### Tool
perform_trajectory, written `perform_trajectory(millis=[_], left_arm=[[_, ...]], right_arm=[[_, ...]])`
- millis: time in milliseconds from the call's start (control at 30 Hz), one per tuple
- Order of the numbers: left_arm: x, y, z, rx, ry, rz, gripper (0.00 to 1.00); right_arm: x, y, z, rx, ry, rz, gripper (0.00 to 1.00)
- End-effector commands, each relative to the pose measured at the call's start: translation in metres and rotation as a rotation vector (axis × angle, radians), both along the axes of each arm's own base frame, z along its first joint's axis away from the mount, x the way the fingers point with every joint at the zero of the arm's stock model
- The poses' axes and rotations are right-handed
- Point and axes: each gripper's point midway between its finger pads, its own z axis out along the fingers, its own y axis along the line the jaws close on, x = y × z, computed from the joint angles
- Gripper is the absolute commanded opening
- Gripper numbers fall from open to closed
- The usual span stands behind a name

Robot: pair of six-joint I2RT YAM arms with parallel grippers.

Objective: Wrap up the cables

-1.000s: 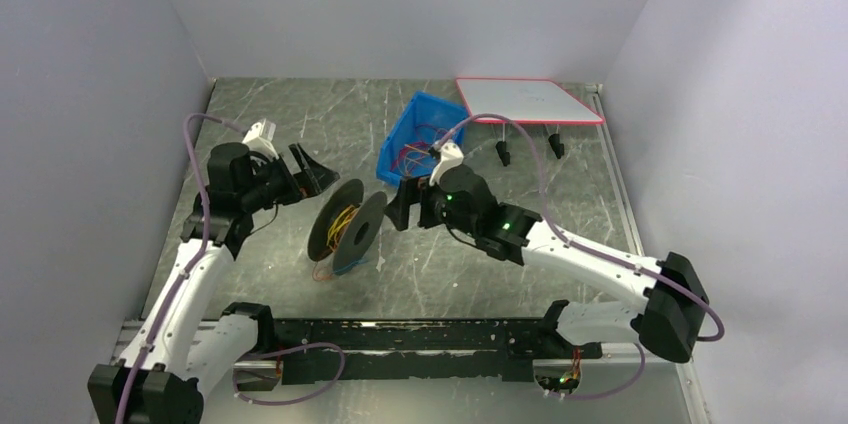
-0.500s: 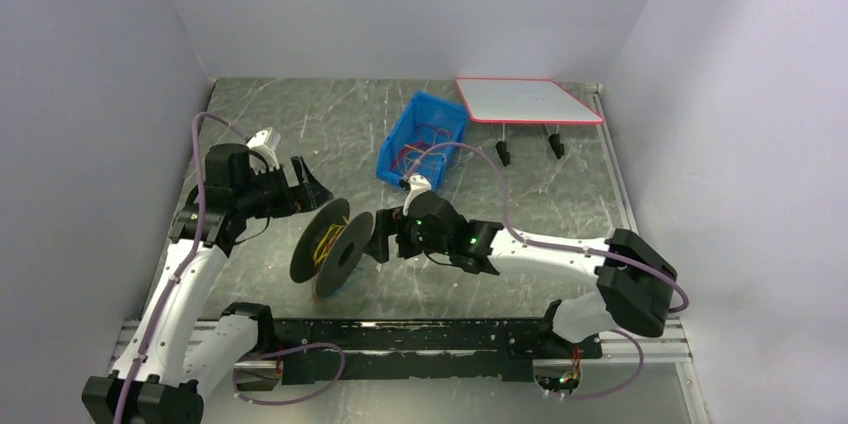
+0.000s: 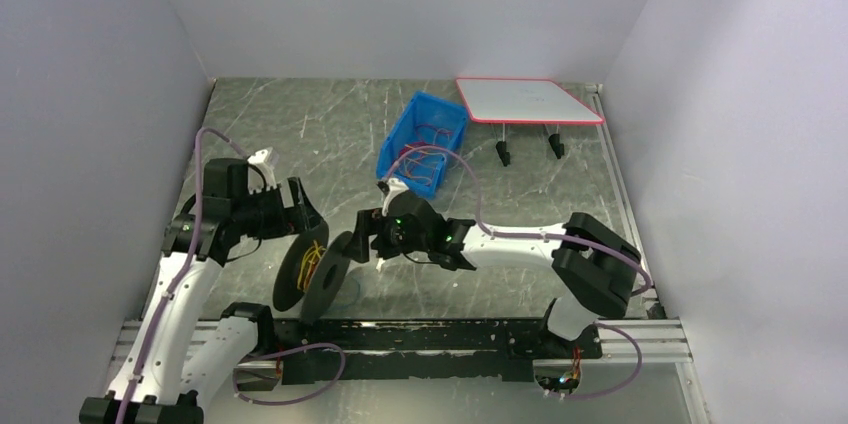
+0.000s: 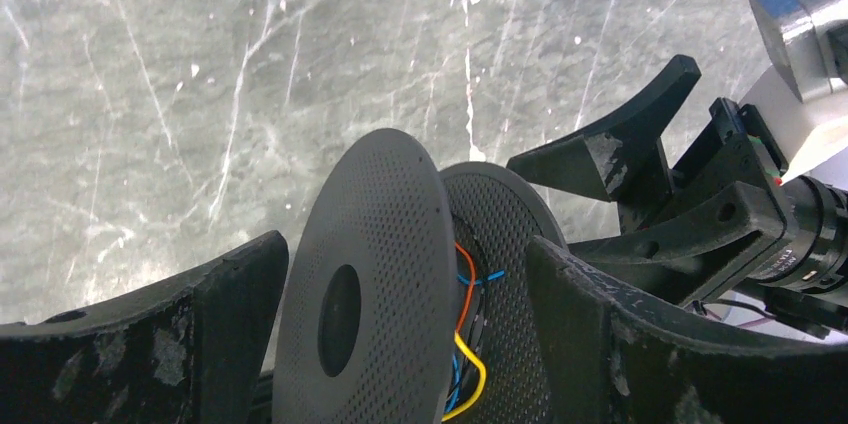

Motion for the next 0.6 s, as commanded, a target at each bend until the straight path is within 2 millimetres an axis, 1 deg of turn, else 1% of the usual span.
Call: perform_trajectory(millis=[0,100,233,333,467,567], left_arm=[[-0.019,0.009,-0.003,0.031,0.050,0.027,0.92],[-0.030,0.005,-0.001,-0.009,0.088,0.046,0.88],[-0.042,0.011,0.003,0.008,0.107,0.072,0.88],[-0.055,0.017,0.002,0.033,0.148,0.099,0.87],[-0.067,0.029,0.000,0.080,0.188,0.158,0.82],[-0.073,0.034,-0.002,0.097,0.207,0.192,0.76]], right_arm=[[-0.011,0.025,0.017,0.075,0.002,0.058,0.85],[-0.013,0.031,0.016,0.076,0.006,0.068,0.85],[-0.011,0.035,0.015,0.077,0.002,0.071,0.85],[-0.008,0.037,0.014,0.071,-0.006,0.067,0.85],[-0.006,0.036,0.015,0.070,-0.017,0.056,0.85],[-0.006,0.035,0.016,0.080,-0.016,0.054,0.85]])
